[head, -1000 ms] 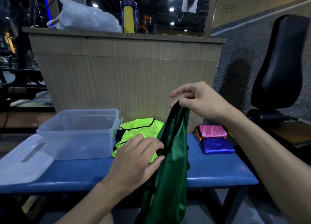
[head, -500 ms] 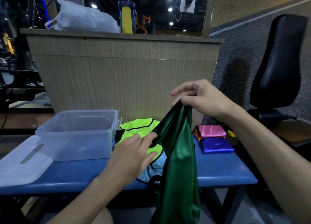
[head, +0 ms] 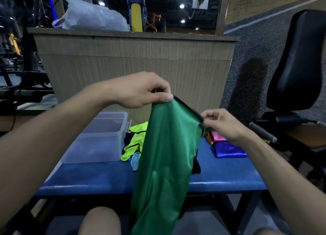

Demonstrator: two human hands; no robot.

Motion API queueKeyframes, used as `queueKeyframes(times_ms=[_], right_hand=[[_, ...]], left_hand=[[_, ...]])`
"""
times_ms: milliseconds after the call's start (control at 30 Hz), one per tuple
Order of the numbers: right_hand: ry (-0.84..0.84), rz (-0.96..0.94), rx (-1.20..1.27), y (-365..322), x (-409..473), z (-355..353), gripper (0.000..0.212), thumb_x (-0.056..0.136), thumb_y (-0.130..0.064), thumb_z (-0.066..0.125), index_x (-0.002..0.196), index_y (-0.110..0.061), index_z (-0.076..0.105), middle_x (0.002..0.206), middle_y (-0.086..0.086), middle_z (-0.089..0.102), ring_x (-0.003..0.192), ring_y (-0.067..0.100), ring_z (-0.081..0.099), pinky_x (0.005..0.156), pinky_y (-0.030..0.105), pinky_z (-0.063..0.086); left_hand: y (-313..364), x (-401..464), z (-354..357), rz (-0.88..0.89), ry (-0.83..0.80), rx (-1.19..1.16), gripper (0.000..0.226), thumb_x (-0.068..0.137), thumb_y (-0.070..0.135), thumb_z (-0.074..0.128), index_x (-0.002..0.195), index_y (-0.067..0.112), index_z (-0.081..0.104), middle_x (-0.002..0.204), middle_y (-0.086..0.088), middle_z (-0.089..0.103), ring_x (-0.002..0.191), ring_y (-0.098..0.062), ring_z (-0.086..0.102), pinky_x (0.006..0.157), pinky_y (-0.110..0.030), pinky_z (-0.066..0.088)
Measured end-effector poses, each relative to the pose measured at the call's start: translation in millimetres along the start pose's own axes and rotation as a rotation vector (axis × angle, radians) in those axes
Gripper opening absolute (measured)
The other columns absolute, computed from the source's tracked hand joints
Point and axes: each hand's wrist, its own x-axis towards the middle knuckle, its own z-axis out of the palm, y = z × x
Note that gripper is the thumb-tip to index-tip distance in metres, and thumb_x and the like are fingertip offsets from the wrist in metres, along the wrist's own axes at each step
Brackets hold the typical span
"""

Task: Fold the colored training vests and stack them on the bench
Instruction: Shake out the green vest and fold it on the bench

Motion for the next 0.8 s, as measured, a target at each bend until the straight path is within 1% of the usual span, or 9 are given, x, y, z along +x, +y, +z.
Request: queueKeyframes(times_ms=[133,200,267,333,433,500,567,633,800], right_hand=[[0.133,0.063,0.459,-5.3,2.9,11.1,0.039,0.093,0.007,0.038,0.113,-0.002,0.070,0.069,0.002,0.065,0.057,0.010,0.054,0.050,0.024,0.049],[0.197,0.049,0.497,-8.2,7.5,17.3,0.041,0.092,0.005,0.037,0.112,-0.004,0.072,0.078,0.007,0.070,0.061,0.014,0.057,0.054,0.024,0.050],[0.270,-0.001,0.372,-11.1,14.5,20.1,0.039,0.091,0.004,0.041,0.105,-0.011,0.075,0.093,0.010,0.075,0.078,0.020,0.066,0.073,0.033,0.054],[0.242,-0.068,0.185,-14.2,17.1,19.6,0.035,0.097,0.004,0.045,0.109,-0.015,0.072,0.103,0.005,0.076,0.092,0.015,0.068,0.088,0.037,0.053],[0.139,-0.250,-0.094,-21.8,13.8,14.1,0.028,0.103,0.001,0.051,0.124,-0.011,0.064,0.116,-0.002,0.070,0.104,-0.001,0.064,0.097,0.020,0.050],[0.095,-0.307,-0.214,-27.6,14.4,5.8,0.029,0.101,-0.001,0.057,0.127,-0.011,0.064,0.119,-0.003,0.069,0.106,-0.003,0.064,0.097,0.016,0.049],[0.092,-0.329,-0.241,-33.8,17.0,-2.0,0.026,0.098,-0.003,0.062,0.122,-0.015,0.068,0.115,-0.003,0.072,0.104,0.002,0.066,0.095,0.019,0.051],[0.149,-0.372,-0.132,-37.5,21.4,-8.0,0.023,0.097,-0.003,0.064,0.114,-0.017,0.070,0.108,0.001,0.074,0.100,0.008,0.067,0.092,0.023,0.052],[0.194,-0.362,0.048,-32.3,25.9,-7.7,0.017,0.094,-0.017,0.065,0.104,-0.026,0.074,0.100,-0.003,0.076,0.097,0.013,0.068,0.090,0.033,0.053]], left_hand=[[8.9,1.2,-4.3,-0.007,0.028,-0.056,0.030,0.101,0.048,0.049,0.086,0.027,0.064,0.075,0.009,0.061,0.066,-0.005,0.053,0.061,-0.024,0.040],[8.2,0.3,-0.5,-0.044,0.083,0.082,0.032,0.101,0.049,0.049,0.086,0.026,0.064,0.074,0.009,0.062,0.067,-0.005,0.056,0.062,-0.026,0.042],[5.3,-0.3,5.0,-0.124,0.098,0.305,0.030,0.100,0.053,0.047,0.089,0.028,0.060,0.079,0.010,0.062,0.076,-0.015,0.059,0.065,-0.035,0.046],[1.0,-1.1,8.0,-0.226,0.099,0.506,0.028,0.101,0.055,0.043,0.094,0.030,0.054,0.088,0.003,0.062,0.082,-0.025,0.057,0.065,-0.036,0.040],[-4.5,-4.8,7.1,-0.291,0.105,0.701,0.030,0.103,0.053,0.038,0.106,0.025,0.050,0.098,-0.008,0.063,0.082,-0.031,0.056,0.066,-0.037,0.038],[-8.9,-7.1,6.4,-0.297,0.071,0.757,0.033,0.104,0.052,0.035,0.114,0.024,0.049,0.105,-0.010,0.066,0.088,-0.034,0.062,0.067,-0.037,0.041],[-9.5,-8.2,7.0,-0.290,-0.002,0.762,0.037,0.104,0.054,0.031,0.114,0.025,0.052,0.107,-0.008,0.066,0.095,-0.034,0.063,0.068,-0.037,0.042],[-8.2,-7.9,7.7,-0.284,-0.037,0.684,0.034,0.104,0.055,0.031,0.098,0.027,0.051,0.099,-0.004,0.063,0.094,-0.033,0.062,0.068,-0.037,0.040],[-8.0,-3.2,1.9,-0.199,0.235,0.412,0.027,0.099,0.055,0.039,0.087,0.032,0.048,0.078,0.010,0.049,0.079,-0.024,0.051,0.067,-0.039,0.044]])
